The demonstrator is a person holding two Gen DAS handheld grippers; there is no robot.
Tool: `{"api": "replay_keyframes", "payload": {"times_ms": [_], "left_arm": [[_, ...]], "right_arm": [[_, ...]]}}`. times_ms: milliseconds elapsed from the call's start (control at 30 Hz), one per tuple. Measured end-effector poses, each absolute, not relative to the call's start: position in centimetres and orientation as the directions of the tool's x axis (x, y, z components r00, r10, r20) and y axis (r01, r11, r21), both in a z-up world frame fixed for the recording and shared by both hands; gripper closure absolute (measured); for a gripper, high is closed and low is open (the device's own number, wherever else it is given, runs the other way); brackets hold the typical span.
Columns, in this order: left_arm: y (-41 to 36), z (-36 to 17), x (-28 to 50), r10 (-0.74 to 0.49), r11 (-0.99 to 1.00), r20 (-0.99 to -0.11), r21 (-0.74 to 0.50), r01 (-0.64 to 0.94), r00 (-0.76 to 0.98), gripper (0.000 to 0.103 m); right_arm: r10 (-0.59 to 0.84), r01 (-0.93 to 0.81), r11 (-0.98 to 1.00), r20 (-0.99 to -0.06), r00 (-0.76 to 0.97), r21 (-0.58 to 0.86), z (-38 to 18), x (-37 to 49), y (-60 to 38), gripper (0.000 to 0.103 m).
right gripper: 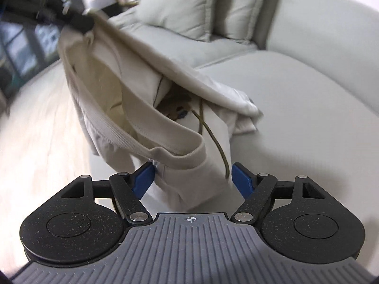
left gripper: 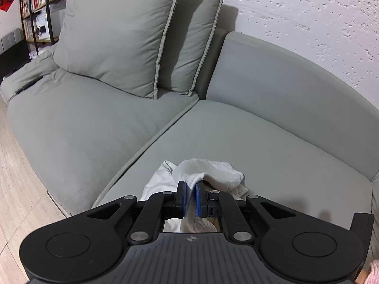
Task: Fold clothes
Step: 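Lift the shirt high with both grippers and shake it out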
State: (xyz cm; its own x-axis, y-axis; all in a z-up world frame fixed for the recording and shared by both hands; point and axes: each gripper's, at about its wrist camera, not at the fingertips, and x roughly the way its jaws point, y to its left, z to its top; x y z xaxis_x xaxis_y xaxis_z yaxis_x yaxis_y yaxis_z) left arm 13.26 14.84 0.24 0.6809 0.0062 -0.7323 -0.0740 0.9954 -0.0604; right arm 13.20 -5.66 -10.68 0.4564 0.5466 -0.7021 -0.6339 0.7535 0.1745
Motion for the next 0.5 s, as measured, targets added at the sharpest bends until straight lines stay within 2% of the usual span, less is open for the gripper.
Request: {"api": "replay_keyframes", "payload": {"times_ms": [33, 133, 200, 300, 367, 500], "left_arm": [[14.9, 0.6, 13.0, 0.006, 0.995, -0.727, -0.067, -0.079, 0.687, 0.096], [14.4, 1.9, 11.8, 0.015, 0.995, -0.693, -0.061, -0.08, 0.72, 0.096], [13.8, 3.1, 10.9, 0.007, 0.996, -0.663, -0.062, -0.065, 0.749, 0.096], [11.9, 6.5, 8.9, -0.036, 0.996, -0.58, -0.088, -0.018, 0.814, 0.096], [9.7, 10.2, 6.7, -0.076, 0.995, -0.468, -0.092, 0.036, 0.88, 0.096], [5.7, 16.7, 1.5, -0.153, 0.987, -0.243, -0.09, 0.135, 0.958, 0.096]], "right_arm": [[0.563, -0.672, 0.721, -0.708, 0.426, 0.169, -10.4, 13.3, -5.5, 0.087], [0.527, -0.667, 0.732, -0.734, 0.429, 0.136, -9.0, 13.0, -5.6, 0.094], [0.504, -0.644, 0.759, -0.718, 0.481, 0.101, -6.9, 11.8, -6.7, 0.096], [0.436, -0.603, 0.797, -0.657, 0.615, -0.035, -2.2, 8.8, -9.4, 0.096], [0.373, -0.543, 0.831, -0.599, 0.709, -0.125, 1.4, 7.1, -11.6, 0.097], [0.225, -0.361, 0.891, -0.422, 0.878, -0.275, 10.4, 3.6, -16.4, 0.097]]}}
